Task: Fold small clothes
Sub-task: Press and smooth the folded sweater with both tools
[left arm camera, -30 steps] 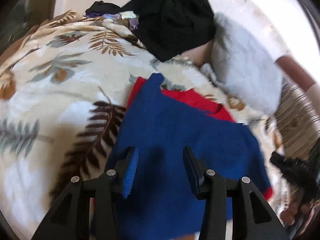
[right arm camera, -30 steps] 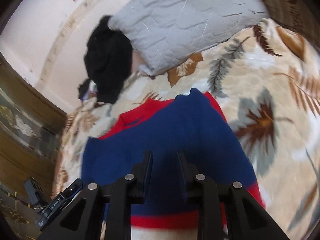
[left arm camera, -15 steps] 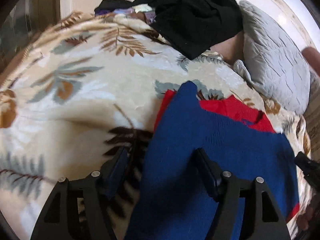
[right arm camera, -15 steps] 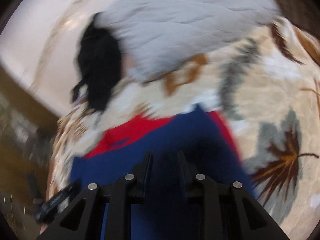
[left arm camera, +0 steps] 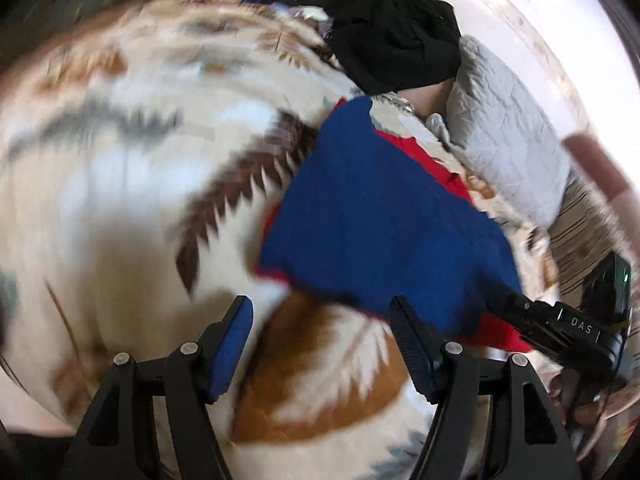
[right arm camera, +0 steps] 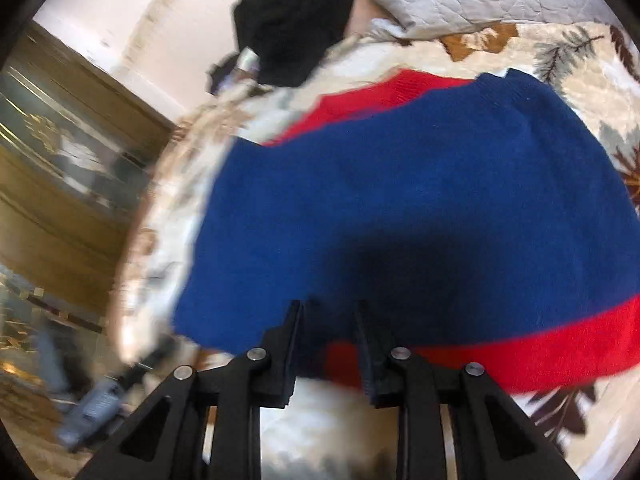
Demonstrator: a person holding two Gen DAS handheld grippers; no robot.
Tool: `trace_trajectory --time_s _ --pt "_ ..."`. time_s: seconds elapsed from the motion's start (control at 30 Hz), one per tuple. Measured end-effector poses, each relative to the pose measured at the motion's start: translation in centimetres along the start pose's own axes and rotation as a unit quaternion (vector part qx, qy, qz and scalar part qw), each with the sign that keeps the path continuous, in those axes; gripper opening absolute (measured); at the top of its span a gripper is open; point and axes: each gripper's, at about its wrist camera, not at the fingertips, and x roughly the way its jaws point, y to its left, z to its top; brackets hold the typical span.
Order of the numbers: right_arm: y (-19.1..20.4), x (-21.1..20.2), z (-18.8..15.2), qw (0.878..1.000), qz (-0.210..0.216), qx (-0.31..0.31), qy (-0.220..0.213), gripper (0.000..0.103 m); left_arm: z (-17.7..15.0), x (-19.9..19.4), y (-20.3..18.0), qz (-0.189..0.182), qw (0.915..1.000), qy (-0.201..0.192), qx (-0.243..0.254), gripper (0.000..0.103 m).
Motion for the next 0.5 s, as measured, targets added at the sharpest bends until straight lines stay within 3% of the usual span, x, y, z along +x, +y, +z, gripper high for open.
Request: trace_trajectory --time_s 0.1,0.2,0.33,0.43,0.5 --pt "-0.2 -0.2 -0.3 1.000 -0.002 0.004 -0.017 0.030 -0.2 0.8 -0.3 -0.027 0.9992 0.006 -0.029 0.072" --pt "-1.4 2.3 -0.5 0.999 -0.029 0.020 0.015 0.029 0.6 2.7 -0.1 -0.046 0.9969 0.011 -0.063 0.077" --pt "-2.7 2.1 -0.1 0.998 0.007 0.055 0.010 0.029 2.4 3.9 0.0 -0.071 0.9922 -0.023 -0.100 0.078" --pt "-2.2 0.2 0.2 0.997 0.027 0.042 -0.056 0.030 2.9 4.5 0.0 -0.090 0.9883 -0.040 -0.116 0.077" --pt "-2.6 0.0 0.5 0.996 0.020 0.049 -0.070 0.030 3.1 4.7 -0.9 -0.078 0.9919 -0.052 -0.086 0.075"
